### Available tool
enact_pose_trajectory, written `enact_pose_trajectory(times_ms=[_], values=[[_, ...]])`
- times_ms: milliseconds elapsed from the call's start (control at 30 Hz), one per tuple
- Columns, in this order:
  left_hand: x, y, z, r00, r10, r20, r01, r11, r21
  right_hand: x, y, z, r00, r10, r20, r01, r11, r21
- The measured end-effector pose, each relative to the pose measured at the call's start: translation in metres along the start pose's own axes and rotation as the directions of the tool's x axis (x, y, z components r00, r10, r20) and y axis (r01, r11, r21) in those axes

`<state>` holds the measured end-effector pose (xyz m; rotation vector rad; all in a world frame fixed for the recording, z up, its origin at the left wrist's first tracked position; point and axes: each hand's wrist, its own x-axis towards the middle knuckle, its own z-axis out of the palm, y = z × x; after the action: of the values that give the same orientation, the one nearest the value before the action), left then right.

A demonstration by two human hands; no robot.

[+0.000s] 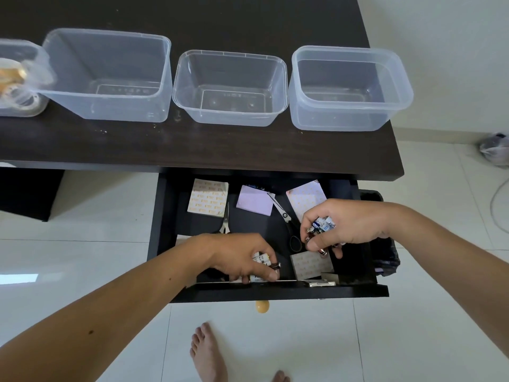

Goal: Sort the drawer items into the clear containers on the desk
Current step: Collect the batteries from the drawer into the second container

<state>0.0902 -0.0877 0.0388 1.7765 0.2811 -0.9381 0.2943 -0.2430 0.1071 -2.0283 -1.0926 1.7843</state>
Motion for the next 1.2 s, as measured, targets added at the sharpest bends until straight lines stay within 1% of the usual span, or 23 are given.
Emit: enact_pose_trajectory(times_ms=[67, 167, 233, 333, 400, 533, 667, 800, 900, 1067, 1200], values=[[-0.012, -0.009, -0.006, 0.998, 0.019, -0.068, -0.022, 0.999, -0.047, 0.003, -0.002, 0.002, 1.0, -0.012, -0.004, 0.012, 1.0, 0.008], [-0.037, -0.021, -0.021, 0.981, 0.036, -0.19, -0.076, 0.975, -0.209, 0.011, -0.007, 0.009, 0.999, -0.032, -0.001, 0.032, 0.999, 0.041], [-0.06, -0.024, -0.032, 0.959, 0.021, -0.283, -0.09, 0.967, -0.236, 0.021, -0.013, 0.017, 0.999, -0.048, 0.023, 0.045, 0.994, 0.101], [-0.09, -0.03, -0.045, 0.914, 0.067, -0.4, -0.169, 0.959, -0.225, 0.036, -0.022, 0.029, 0.996, -0.06, 0.061, 0.05, 0.987, 0.153], [-0.108, -0.036, -0.049, 0.886, 0.078, -0.456, -0.201, 0.953, -0.228, 0.048, -0.03, 0.04, 0.996, -0.072, 0.058, 0.064, 0.99, 0.124], [-0.135, -0.054, -0.051, 0.835, 0.065, -0.547, -0.216, 0.952, -0.216, 0.069, -0.048, 0.06, 0.996, -0.085, -0.013, 0.085, 0.996, -0.001], [-0.153, -0.073, -0.047, 0.797, 0.073, -0.6, -0.234, 0.952, -0.195, 0.081, -0.064, 0.074, 0.987, -0.14, -0.077, 0.141, 0.99, 0.006], [-0.158, -0.086, -0.04, 0.763, 0.075, -0.643, -0.3, 0.921, -0.248, 0.091, -0.076, 0.084, 0.982, -0.15, -0.114, 0.152, 0.988, 0.017], [-0.158, -0.09, -0.036, 0.762, 0.057, -0.645, -0.325, 0.895, -0.305, 0.091, -0.08, 0.088, 0.983, -0.134, -0.125, 0.134, 0.991, -0.002], [-0.16, -0.091, -0.032, 0.769, 0.008, -0.639, -0.346, 0.846, -0.406, 0.073, -0.082, 0.098, 0.99, -0.097, -0.101, 0.095, 0.995, -0.017], [-0.172, -0.088, -0.029, 0.752, -0.037, -0.659, -0.365, 0.808, -0.462, 0.052, -0.096, 0.112, 0.991, -0.065, -0.115, 0.067, 0.998, 0.01]])
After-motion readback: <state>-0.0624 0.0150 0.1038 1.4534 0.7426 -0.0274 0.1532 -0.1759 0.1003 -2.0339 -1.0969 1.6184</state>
